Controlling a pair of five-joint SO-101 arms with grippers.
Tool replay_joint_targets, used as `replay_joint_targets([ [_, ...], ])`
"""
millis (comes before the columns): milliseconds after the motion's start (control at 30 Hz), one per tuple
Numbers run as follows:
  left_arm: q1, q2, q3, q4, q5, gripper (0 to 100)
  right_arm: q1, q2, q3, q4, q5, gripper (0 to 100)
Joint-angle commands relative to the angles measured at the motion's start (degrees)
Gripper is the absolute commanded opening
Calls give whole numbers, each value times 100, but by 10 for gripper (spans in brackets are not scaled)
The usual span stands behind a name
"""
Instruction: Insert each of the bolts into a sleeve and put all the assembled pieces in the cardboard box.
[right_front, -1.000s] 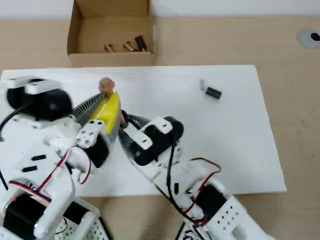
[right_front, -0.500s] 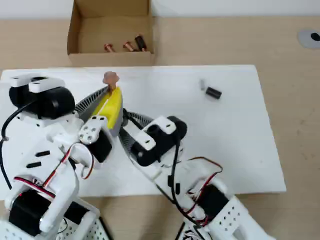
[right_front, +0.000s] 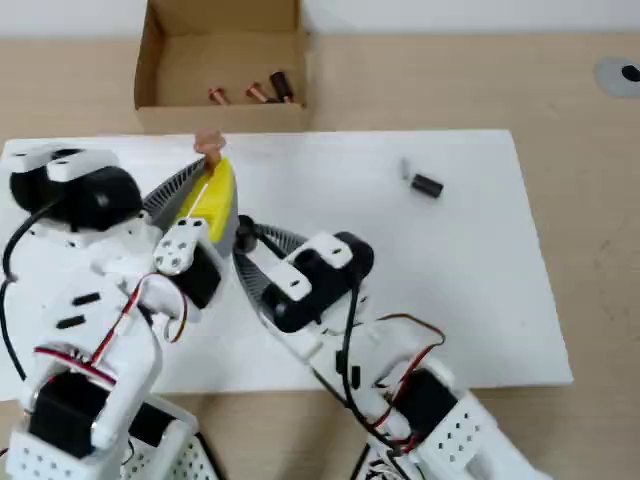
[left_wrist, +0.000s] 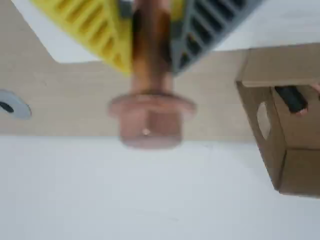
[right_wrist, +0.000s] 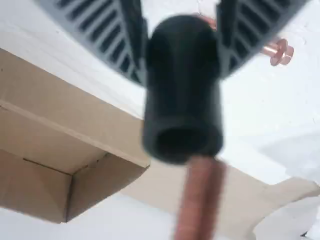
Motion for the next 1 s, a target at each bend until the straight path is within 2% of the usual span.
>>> replay_joint_targets([
  [0, -70, -13, 185, -501, 44, 12, -31, -136, -435, -123, -44, 9],
  [533, 44, -40, 246, -510, 62, 12, -31, -119, -400, -123, -53, 9],
  [733, 642, -48, 158, 220, 62, 9, -31, -119, -426, -123, -53, 9],
  [967, 668, -75, 114, 475, 18, 8, -22, -127, -426, -123, -53, 9],
])
